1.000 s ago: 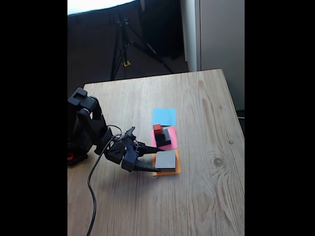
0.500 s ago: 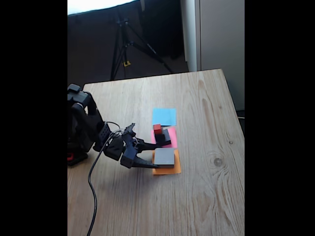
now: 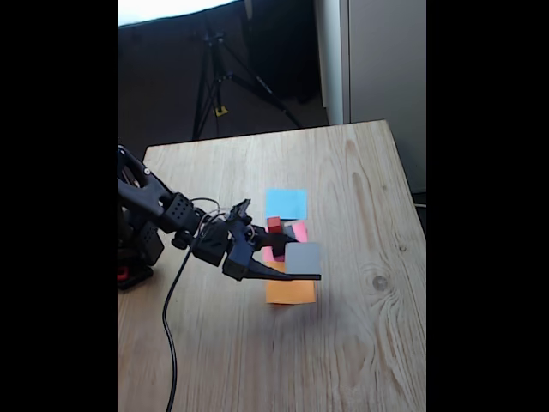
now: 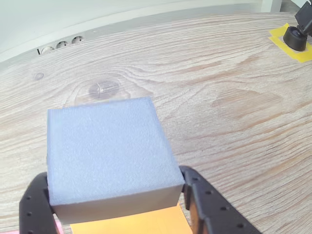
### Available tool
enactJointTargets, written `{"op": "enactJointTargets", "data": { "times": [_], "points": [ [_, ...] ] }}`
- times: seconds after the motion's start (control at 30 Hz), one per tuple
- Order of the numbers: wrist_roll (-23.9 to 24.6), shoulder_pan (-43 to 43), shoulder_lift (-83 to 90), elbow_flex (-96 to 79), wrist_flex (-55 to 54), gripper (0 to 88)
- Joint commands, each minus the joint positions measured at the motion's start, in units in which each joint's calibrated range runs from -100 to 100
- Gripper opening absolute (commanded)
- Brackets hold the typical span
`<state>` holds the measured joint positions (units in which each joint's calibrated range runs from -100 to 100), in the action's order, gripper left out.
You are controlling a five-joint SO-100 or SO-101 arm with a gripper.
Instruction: Tower of hanoi
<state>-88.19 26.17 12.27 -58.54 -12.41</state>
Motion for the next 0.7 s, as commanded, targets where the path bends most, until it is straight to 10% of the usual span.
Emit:
{"op": "enactJointTargets", "data": {
  "times": [0.0,0.67],
  "points": [
    [1.6,0.6,8.2,15.4,23.9,18.0],
    [-3.1,-11.3,22.2,71.5,95.8,16.8]
  ]
}}
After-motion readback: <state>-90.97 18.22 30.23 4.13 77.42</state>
